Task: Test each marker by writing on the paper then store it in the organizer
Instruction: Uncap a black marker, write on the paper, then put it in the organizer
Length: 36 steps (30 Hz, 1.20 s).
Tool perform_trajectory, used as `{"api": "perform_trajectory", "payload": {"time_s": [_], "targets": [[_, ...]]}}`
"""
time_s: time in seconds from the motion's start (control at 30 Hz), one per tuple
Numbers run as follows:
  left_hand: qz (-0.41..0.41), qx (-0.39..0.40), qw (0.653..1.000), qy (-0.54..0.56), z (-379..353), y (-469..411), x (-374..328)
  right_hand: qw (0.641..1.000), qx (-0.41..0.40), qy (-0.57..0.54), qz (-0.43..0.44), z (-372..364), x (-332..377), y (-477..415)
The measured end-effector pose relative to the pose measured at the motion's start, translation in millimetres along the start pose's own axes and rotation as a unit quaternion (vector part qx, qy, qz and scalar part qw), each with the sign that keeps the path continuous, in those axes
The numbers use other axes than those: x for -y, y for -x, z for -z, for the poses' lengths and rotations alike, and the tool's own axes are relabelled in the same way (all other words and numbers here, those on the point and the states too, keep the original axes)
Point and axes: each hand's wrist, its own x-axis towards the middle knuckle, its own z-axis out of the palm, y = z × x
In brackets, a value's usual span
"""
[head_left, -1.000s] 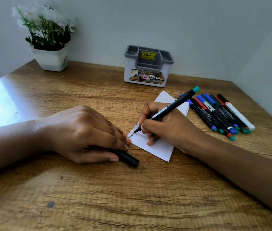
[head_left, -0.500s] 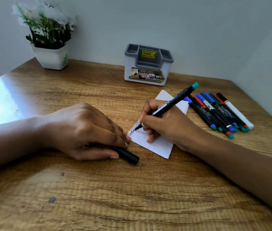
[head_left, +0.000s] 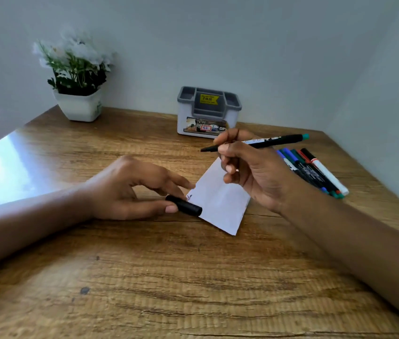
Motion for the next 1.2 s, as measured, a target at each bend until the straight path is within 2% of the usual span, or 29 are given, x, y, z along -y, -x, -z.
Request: {"api": "perform_trajectory", "payload": {"time_s": [0.13, 0.2, 0.33, 0.53, 0.83, 1.0, 1.2], "targets": [[0.085, -0.096, 0.991, 0.027, 0.9, 1.4, -1.7, 0.998, 0.001, 0.014, 0.062, 3.0, 11.0, 3.4], [0.135, -0.138, 0.98, 0.044, 1.8, 2.1, 0.1, 0.998, 0.013, 0.002, 0.065, 4.3, 13.1, 4.8], [0.176, -0.195, 0.958, 0.114, 1.1, 0.3, 2.6, 0.997, 0.01, 0.04, 0.068, 1.0, 12.2, 7.9], [0.189, -0.192, 0.954, 0.132, 4.1, -0.1, -0.8, 0.995, -0.031, 0.058, 0.071, -2.2, 11.4, 7.2], [0.182, -0.19, 0.949, 0.174, -0.8, -8.8, -12.4, 0.985, 0.008, 0.152, 0.084, -13.9, 7.4, 8.1], [0.217, -0.235, 0.922, 0.216, -6.6, -15.0, -16.8, 0.984, -0.007, 0.146, 0.101, -15.2, 6.6, 6.8], [0.232, -0.265, 0.913, 0.207, -12.4, -20.3, -21.8, 0.989, -0.018, 0.121, 0.086, -17.4, 4.2, 4.7]]}}
